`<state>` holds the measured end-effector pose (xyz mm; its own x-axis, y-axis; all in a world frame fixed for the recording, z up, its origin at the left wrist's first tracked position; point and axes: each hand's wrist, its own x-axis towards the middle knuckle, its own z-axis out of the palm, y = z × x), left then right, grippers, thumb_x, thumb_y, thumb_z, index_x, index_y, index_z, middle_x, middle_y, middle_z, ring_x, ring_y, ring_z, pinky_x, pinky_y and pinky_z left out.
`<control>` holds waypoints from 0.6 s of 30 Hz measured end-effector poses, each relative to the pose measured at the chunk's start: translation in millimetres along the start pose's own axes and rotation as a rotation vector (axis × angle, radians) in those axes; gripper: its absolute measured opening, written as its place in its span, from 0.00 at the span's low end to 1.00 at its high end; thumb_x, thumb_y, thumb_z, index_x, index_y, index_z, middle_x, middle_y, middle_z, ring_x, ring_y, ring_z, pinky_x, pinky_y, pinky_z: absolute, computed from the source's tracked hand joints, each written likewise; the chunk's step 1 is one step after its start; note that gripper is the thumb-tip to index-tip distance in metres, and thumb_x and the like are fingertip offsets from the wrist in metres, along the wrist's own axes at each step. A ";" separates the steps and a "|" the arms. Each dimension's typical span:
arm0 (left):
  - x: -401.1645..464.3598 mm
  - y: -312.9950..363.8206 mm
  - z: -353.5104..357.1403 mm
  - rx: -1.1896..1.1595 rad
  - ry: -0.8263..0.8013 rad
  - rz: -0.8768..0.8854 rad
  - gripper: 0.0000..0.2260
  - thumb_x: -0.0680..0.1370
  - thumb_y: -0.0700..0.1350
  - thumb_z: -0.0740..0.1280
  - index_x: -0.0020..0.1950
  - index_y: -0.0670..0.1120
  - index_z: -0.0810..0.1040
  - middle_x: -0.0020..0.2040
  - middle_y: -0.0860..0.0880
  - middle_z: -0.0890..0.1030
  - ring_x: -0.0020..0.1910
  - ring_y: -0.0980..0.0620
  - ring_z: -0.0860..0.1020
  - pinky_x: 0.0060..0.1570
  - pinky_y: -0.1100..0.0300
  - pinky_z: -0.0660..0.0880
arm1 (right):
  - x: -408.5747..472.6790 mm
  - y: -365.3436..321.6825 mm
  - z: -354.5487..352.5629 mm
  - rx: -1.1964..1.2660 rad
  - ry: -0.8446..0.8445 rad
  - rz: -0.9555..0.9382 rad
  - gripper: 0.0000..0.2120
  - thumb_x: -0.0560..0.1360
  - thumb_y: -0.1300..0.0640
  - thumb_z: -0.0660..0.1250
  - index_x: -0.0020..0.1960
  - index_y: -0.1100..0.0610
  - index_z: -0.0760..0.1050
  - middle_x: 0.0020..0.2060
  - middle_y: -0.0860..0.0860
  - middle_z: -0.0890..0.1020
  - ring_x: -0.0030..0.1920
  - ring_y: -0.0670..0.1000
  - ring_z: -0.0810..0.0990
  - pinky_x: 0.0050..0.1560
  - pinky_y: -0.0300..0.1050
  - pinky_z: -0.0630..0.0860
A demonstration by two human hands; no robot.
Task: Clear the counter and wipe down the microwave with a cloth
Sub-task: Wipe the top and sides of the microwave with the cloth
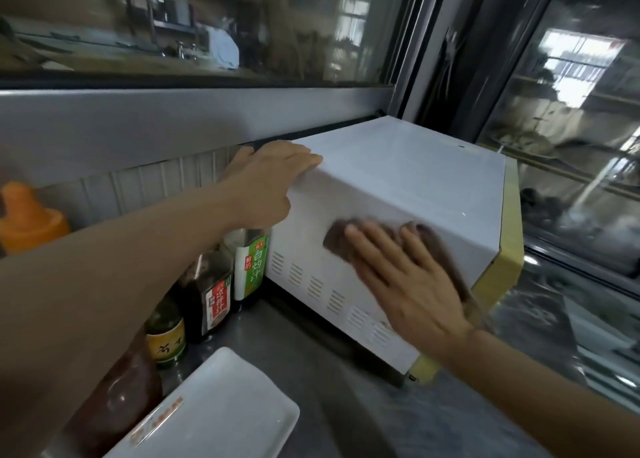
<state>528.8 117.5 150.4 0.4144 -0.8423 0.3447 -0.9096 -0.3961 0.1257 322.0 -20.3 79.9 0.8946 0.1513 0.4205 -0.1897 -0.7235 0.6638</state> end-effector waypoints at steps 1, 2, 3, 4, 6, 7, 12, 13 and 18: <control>2.6 -2.8 -1.0 0.004 0.012 -0.020 0.34 0.73 0.37 0.64 0.76 0.54 0.55 0.77 0.53 0.54 0.76 0.53 0.51 0.72 0.47 0.51 | 13.9 5.9 -4.3 0.016 0.051 0.076 0.24 0.75 0.60 0.50 0.67 0.60 0.71 0.74 0.57 0.63 0.74 0.59 0.59 0.73 0.60 0.48; 6.4 -5.7 -1.3 0.004 0.019 -0.040 0.34 0.74 0.38 0.64 0.76 0.53 0.55 0.77 0.52 0.54 0.76 0.52 0.51 0.73 0.48 0.51 | 26.7 7.8 -6.4 0.020 0.083 0.136 0.24 0.75 0.60 0.49 0.68 0.61 0.71 0.74 0.57 0.63 0.74 0.59 0.59 0.73 0.61 0.49; 9.7 -8.3 -1.0 -0.008 0.018 -0.057 0.34 0.74 0.37 0.65 0.76 0.52 0.55 0.78 0.52 0.54 0.76 0.51 0.51 0.73 0.49 0.52 | 36.9 4.9 -5.3 0.003 0.106 0.168 0.25 0.74 0.60 0.49 0.68 0.60 0.71 0.73 0.56 0.65 0.74 0.59 0.60 0.73 0.61 0.50; 12.1 -11.1 -0.3 -0.031 0.010 -0.066 0.33 0.74 0.37 0.64 0.76 0.52 0.55 0.77 0.51 0.55 0.76 0.51 0.52 0.73 0.52 0.52 | 43.7 -1.7 -0.7 -0.032 0.116 0.165 0.24 0.74 0.59 0.51 0.68 0.60 0.71 0.72 0.55 0.67 0.73 0.59 0.63 0.72 0.61 0.53; 14.3 -15.8 2.5 -0.072 0.008 -0.051 0.32 0.75 0.35 0.64 0.76 0.51 0.57 0.77 0.51 0.57 0.76 0.52 0.54 0.72 0.58 0.52 | 41.7 -22.6 14.6 -0.083 0.057 0.053 0.24 0.71 0.56 0.61 0.67 0.59 0.73 0.70 0.53 0.70 0.71 0.57 0.66 0.70 0.62 0.56; 13.7 -18.2 3.5 -0.083 0.009 -0.039 0.33 0.74 0.34 0.63 0.76 0.51 0.57 0.77 0.52 0.57 0.76 0.53 0.54 0.72 0.60 0.52 | 34.5 -33.5 21.7 -0.085 -0.004 -0.035 0.24 0.69 0.54 0.66 0.65 0.58 0.75 0.69 0.53 0.72 0.70 0.57 0.68 0.69 0.61 0.59; 9.2 -25.0 5.0 -0.109 0.014 0.005 0.37 0.71 0.31 0.63 0.77 0.50 0.55 0.77 0.52 0.55 0.76 0.54 0.53 0.72 0.63 0.50 | 9.2 -38.5 23.2 -0.021 -0.098 -0.170 0.21 0.70 0.54 0.64 0.62 0.56 0.78 0.69 0.53 0.72 0.69 0.57 0.69 0.72 0.57 0.59; 8.8 -26.1 5.5 -0.118 0.017 0.010 0.37 0.72 0.31 0.63 0.77 0.50 0.54 0.77 0.52 0.55 0.76 0.54 0.54 0.72 0.62 0.50 | 15.9 -31.2 19.3 -0.016 -0.052 -0.118 0.22 0.72 0.56 0.59 0.64 0.57 0.76 0.69 0.54 0.71 0.70 0.58 0.69 0.73 0.57 0.56; 6.6 -35.5 9.1 -0.213 0.028 0.043 0.36 0.72 0.36 0.68 0.76 0.48 0.55 0.77 0.50 0.58 0.75 0.52 0.57 0.67 0.65 0.50 | 76.1 -9.6 6.9 -0.061 0.138 0.150 0.25 0.70 0.60 0.57 0.67 0.60 0.72 0.68 0.55 0.72 0.71 0.60 0.64 0.72 0.61 0.54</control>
<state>564.1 122.6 139.7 0.3764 -0.8450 0.3798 -0.9138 -0.2710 0.3026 394.7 -6.5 101.3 0.7913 0.1384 0.5955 -0.3448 -0.7033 0.6217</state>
